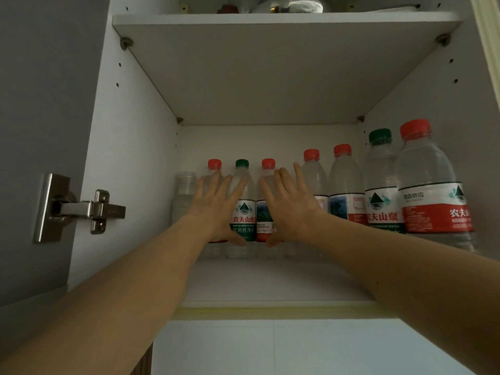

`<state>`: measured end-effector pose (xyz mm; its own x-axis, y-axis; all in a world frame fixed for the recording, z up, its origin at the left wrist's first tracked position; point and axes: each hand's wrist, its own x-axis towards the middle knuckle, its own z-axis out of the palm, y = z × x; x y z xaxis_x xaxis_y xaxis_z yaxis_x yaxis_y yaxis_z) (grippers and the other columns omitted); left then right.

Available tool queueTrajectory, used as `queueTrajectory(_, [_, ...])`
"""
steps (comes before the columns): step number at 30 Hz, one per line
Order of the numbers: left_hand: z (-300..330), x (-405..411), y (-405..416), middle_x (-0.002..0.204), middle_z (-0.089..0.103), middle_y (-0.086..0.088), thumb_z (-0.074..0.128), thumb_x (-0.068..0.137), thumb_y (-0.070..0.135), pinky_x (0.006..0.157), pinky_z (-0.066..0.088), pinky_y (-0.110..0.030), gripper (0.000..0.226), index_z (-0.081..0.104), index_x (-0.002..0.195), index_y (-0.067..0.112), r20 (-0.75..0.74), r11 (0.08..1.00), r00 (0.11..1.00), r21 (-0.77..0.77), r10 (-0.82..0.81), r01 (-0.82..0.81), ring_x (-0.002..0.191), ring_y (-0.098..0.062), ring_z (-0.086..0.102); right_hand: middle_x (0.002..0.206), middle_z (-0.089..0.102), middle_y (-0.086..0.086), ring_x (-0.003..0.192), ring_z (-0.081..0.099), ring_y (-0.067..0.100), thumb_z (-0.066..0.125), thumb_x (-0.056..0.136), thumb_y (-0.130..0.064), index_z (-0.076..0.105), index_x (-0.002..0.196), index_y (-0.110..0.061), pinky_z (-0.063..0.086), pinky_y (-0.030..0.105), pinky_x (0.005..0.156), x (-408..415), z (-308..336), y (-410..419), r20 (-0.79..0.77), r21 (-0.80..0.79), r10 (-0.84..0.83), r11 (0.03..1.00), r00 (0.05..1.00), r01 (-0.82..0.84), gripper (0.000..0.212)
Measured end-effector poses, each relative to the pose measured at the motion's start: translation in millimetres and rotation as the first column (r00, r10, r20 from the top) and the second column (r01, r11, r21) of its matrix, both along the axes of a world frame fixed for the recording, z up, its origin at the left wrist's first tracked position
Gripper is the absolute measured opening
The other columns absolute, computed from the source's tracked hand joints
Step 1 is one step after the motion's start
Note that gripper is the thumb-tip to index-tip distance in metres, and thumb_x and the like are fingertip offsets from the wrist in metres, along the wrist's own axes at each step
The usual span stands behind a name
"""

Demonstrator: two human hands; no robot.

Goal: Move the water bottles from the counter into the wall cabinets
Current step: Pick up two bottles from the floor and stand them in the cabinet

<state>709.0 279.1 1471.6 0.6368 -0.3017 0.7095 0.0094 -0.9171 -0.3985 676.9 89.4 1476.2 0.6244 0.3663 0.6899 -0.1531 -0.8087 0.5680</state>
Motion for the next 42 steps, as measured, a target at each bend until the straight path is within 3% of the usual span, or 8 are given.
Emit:
queueTrajectory(12, [-4.2, -5.4, -5.5, 0.165, -0.02, -0.017, 0.057, 0.065, 0.091, 0.122, -0.004, -0.058, 0.143, -0.031, 0.153, 0.022, -0.047, 0.998, 0.997, -0.018, 0.062, -0.063, 0.151, -0.039, -0.022, 0.164, 0.003, 0.031, 0.153, 0.001, 0.046, 0.058, 0.086, -0.07, -0.007, 0.158, -0.003, -0.007, 0.066, 0.118, 1.3, -9.1, 1.0, 0.02, -0.004, -0.003, 1.0, 1.0, 0.003, 0.119])
queueTrajectory(18, [3.3, -11.7, 7.3, 0.168, -0.01, -0.009, 0.07, 0.076, 0.071, 0.124, 0.002, -0.053, 0.125, -0.011, 0.16, 0.027, -0.116, 0.955, 0.965, -0.211, -0.236, 0.208, 0.153, -0.03, -0.016, 0.162, 0.022, 0.02, 0.152, 0.013, 0.037, 0.067, 0.088, -0.05, 0.017, 0.157, -0.012, -0.005, 0.061, 0.122, -17.6, -0.1, -10.2, 0.023, 0.127, 0.27, 0.954, 0.963, -0.271, 0.093])
queueTrajectory(22, [5.8, -32.2, 6.2, 0.167, 0.012, -0.008, 0.074, 0.083, 0.056, 0.124, 0.018, -0.047, 0.102, 0.017, 0.16, 0.021, -0.056, 0.854, 0.916, -0.389, -0.397, 0.346, 0.153, -0.026, 0.007, 0.159, 0.031, 0.015, 0.151, 0.019, 0.033, 0.056, 0.097, -0.037, 0.037, 0.148, -0.013, 0.001, 0.057, 0.124, -51.1, 4.0, -23.1, 0.121, 0.213, 0.443, 0.862, 0.888, -0.459, 0.06])
queueTrajectory(26, [10.2, -66.7, -18.3, 0.159, 0.034, -0.004, 0.069, 0.087, 0.055, 0.117, 0.032, -0.042, 0.083, 0.034, 0.154, 0.02, 0.065, 0.731, 0.862, -0.501, -0.503, 0.464, 0.145, -0.023, 0.032, 0.158, 0.033, 0.015, 0.149, 0.022, 0.032, 0.054, 0.096, -0.028, 0.046, 0.143, -0.011, 0.004, 0.053, 0.125, -97.6, 5.1, -38.1, 0.263, 0.307, 0.538, 0.74, 0.801, -0.598, 0.05])
queueTrajectory(30, [12.5, -106.4, -59.3, 0.153, 0.039, 0.001, 0.064, 0.089, 0.056, 0.113, 0.041, -0.043, 0.076, 0.038, 0.152, 0.024, 0.097, 0.61, 0.759, -0.534, -0.644, 0.585, 0.137, -0.017, 0.042, 0.155, 0.037, 0.011, 0.147, 0.023, 0.027, 0.056, 0.095, -0.027, 0.053, 0.137, -0.014, 0.017, 0.053, 0.123, -142.7, 0.0, -72.0, 0.466, 0.311, 0.56, 0.621, 0.685, -0.72, 0.045])
queueTrajectory(36, [7.4, -143.1, -110.4, 0.143, 0.048, 0.009, 0.061, 0.087, 0.065, 0.093, 0.046, -0.026, 0.074, 0.041, 0.148, 0.028, 0.082, 0.421, 0.61, -0.651, -0.788, 0.632, 0.123, -0.007, 0.05, 0.16, 0.015, -0.007, 0.148, 0.018, 0.02, 0.066, 0.091, -0.026, 0.027, 0.151, -0.029, 0.034, 0.046, 0.118, -173.4, -31.9, -125.6, 0.521, 0.55, 0.531, 0.389, 0.668, -0.739, 0.071])
queueTrajectory(39, [2.0, -149.8, -134.0, 0.145, 0.049, 0.006, 0.052, 0.081, 0.077, 0.105, 0.047, -0.038, 0.085, 0.038, 0.15, 0.028, 0.031, 0.347, 0.563, -0.758, -0.826, 0.552, 0.126, -0.012, 0.051, 0.161, 0.017, -0.009, 0.141, 0.033, 0.018, 0.066, 0.093, -0.032, 0.013, 0.156, -0.034, 0.046, 0.038, 0.105, -174.7, -50.6, -142.4, 0.505, 0.692, 0.521, 0.233, 0.688, -0.683, 0.083])
queueTrajectory(42, [-2.8, -152.6, -156.6, 0.153, 0.045, 0.004, 0.041, 0.072, 0.088, 0.113, 0.037, -0.044, 0.098, 0.036, 0.151, 0.031, -0.015, 0.285, 0.518, -0.848, -0.855, 0.446, 0.134, -0.016, 0.046, 0.151, 0.038, -0.001, 0.113, 0.051, 0.008, 0.066, 0.093, -0.039, 0.005, 0.158, -0.034, 0.049, 0.018, 0.08, -169.0, -66.0, -150.9, 0.424, 0.839, 0.559, 0.053, 0.713, -0.541, 0.09])
